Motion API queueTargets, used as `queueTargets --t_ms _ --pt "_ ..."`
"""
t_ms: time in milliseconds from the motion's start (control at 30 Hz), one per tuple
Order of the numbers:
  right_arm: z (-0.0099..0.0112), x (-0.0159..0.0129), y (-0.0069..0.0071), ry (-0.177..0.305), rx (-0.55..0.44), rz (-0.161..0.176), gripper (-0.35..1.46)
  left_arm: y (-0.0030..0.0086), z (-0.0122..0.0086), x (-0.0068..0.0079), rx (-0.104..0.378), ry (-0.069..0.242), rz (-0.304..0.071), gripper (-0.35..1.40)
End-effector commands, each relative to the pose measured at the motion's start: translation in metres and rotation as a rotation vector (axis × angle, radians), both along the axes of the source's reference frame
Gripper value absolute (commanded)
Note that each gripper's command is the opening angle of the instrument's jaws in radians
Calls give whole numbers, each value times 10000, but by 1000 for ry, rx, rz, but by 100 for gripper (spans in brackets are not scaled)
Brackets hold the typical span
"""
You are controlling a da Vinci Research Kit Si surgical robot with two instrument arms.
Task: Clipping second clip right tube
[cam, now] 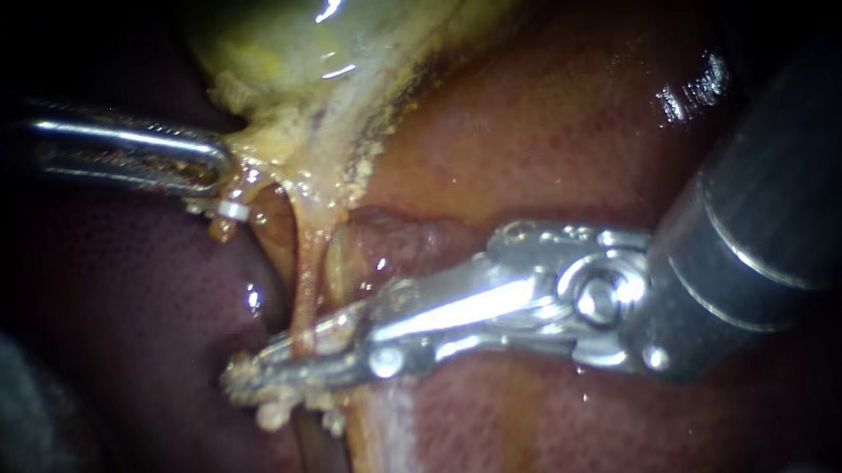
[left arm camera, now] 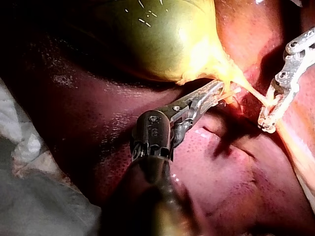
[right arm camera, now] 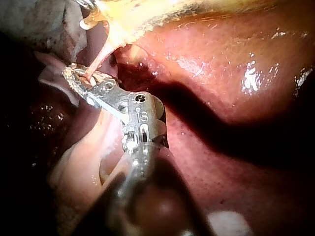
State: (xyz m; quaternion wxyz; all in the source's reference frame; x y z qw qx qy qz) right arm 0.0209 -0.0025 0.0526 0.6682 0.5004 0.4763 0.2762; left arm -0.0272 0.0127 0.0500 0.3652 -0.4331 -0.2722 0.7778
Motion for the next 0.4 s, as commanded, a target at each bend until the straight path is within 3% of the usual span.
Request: queueTargets --t_ms 33,400 --pt "2 1 -2 1 -3 -1 -35 0 0 0 0 0 0 -35" --pt "5 1 -2 0 -4 0 -35 0 2 0 -1 0 1 -35"
